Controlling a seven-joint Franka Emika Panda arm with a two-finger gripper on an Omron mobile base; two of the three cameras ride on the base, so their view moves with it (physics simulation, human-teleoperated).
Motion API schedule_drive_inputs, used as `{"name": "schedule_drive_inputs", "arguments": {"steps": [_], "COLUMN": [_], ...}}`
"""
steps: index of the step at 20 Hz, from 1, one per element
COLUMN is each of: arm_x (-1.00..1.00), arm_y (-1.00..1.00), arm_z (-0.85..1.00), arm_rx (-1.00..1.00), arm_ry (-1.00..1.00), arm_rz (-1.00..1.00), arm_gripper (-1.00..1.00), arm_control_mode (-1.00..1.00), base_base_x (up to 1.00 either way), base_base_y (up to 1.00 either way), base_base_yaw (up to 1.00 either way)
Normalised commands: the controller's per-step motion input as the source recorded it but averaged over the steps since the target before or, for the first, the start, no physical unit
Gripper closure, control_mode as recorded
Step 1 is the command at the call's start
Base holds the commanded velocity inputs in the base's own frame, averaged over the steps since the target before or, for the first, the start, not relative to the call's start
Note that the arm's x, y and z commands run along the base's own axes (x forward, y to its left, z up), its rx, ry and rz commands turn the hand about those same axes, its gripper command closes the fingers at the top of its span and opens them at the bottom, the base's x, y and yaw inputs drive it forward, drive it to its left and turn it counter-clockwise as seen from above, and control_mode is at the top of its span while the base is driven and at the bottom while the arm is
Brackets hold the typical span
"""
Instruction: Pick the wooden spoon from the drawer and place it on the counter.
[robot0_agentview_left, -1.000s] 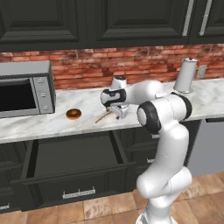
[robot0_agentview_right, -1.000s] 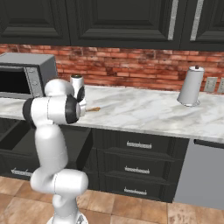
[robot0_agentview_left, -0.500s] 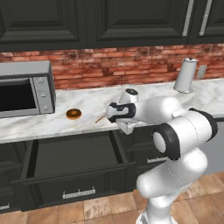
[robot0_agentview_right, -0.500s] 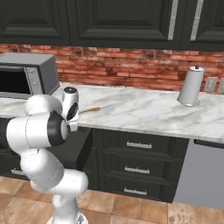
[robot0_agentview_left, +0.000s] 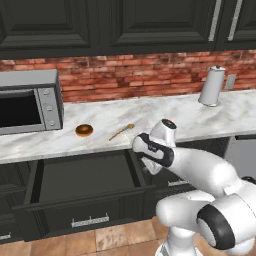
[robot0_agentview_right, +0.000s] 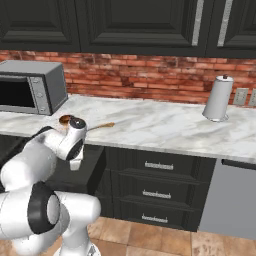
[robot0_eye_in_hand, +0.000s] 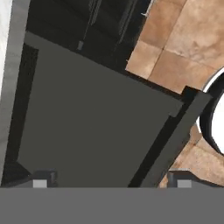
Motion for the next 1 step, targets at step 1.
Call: {"name": "schedule_drive_inputs", "arguments": {"steps": [1], "arm_x": [-0.82], "arm_y": [0.00], "arm_z": [0.00], "arm_rx": [0.07], "arm_ry": [0.00], "arm_rz": [-0.09], "arm_gripper": [-1.00], "arm_control_mode": [-1.00], "base_base_x": [0.00], "base_base_y": [0.00], "base_base_yaw": [0.00]}}
